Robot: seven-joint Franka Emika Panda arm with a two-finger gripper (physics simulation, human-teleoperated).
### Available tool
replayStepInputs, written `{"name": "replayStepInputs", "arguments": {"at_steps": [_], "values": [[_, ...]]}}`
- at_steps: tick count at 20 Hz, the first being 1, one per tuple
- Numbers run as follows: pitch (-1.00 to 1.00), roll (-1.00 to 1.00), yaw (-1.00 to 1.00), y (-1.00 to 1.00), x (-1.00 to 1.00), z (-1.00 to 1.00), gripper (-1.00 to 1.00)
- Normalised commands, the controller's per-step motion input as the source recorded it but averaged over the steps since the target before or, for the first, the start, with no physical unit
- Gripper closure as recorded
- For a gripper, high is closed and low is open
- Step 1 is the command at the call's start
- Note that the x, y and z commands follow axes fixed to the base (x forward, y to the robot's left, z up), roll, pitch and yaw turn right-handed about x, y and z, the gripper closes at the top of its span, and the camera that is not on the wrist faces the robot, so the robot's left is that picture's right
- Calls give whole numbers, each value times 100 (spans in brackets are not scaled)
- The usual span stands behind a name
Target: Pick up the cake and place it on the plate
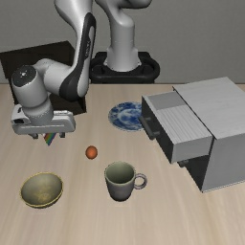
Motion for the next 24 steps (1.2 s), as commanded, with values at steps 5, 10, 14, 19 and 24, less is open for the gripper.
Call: {"name": "replayStepInputs", "arguments": {"at_steps": [5, 10, 14, 19, 24], "values": [[0, 0, 0, -20, -20, 0, 100], [0, 0, 0, 0, 0, 0, 100], [0, 0, 0, 0, 0, 75, 100], [0, 0, 0, 40, 0, 60, 100], [0, 0, 0, 100, 0, 0, 100]]}}
